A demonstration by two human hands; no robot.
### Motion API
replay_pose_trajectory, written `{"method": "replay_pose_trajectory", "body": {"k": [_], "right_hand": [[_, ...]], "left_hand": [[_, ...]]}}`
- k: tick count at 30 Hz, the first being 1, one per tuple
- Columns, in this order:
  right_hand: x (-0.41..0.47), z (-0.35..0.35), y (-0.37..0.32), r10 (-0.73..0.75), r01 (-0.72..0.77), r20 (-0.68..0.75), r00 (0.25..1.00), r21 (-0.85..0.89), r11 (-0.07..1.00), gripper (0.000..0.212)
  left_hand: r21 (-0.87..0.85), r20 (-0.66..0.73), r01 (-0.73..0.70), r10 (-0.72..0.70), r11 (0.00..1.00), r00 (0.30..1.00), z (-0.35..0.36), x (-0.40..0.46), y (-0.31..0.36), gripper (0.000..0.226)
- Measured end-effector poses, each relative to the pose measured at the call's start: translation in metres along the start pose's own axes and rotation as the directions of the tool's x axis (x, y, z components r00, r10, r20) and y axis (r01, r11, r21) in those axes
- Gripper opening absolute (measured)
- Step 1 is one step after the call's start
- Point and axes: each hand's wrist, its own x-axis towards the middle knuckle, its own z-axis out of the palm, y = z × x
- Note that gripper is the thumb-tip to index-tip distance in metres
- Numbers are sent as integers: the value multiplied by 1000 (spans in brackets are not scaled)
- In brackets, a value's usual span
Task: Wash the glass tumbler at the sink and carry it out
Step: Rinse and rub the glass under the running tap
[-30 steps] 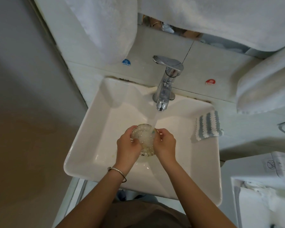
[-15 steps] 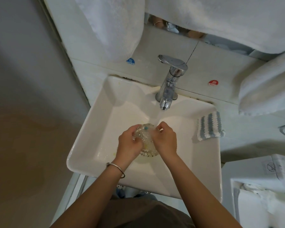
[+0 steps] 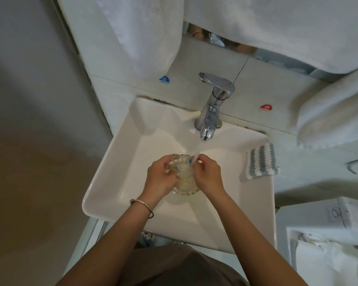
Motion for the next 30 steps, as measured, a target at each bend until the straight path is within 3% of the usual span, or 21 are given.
{"method": "replay_pose_trajectory", "body": {"k": [4, 6, 9, 12, 16, 21, 26, 30], "right_hand": [[-10, -17, 5, 99, -154, 269, 958, 191, 969, 24], [-13, -22, 5, 132, -216, 333, 933, 229, 949, 25], [-15, -21, 8, 131, -200, 254, 958, 268, 942, 28], [-18, -19, 8, 124, -168, 164, 979, 288, 943, 30], [-24, -24, 1, 142, -188, 155, 978, 347, 919, 32], [-24, -22, 6, 190, -228, 136, 972, 388, 893, 24], [-29, -24, 8, 225, -265, 141, 964, 440, 858, 26], [-29, -17, 8, 239, -269, 124, 963, 447, 853, 28]], "left_hand": [[18, 3, 34, -34, 999, 999, 3, 4, 2, 40], [35, 33, 79, -80, 996, 996, 7, 4, 5, 30], [16, 0, 154, -154, 988, 988, 14, 6, 10, 25], [3, -86, 143, -142, 990, 986, 23, 9, 14, 26], [2, -163, 124, -123, 992, 979, 29, 9, 17, 33], [-4, -90, 97, -97, 995, 991, 28, 10, 13, 24], [-36, 139, 78, -72, 996, 988, 18, 11, 10, 21], [-6, -4, 109, -109, 994, 994, 24, 11, 9, 19]]}}
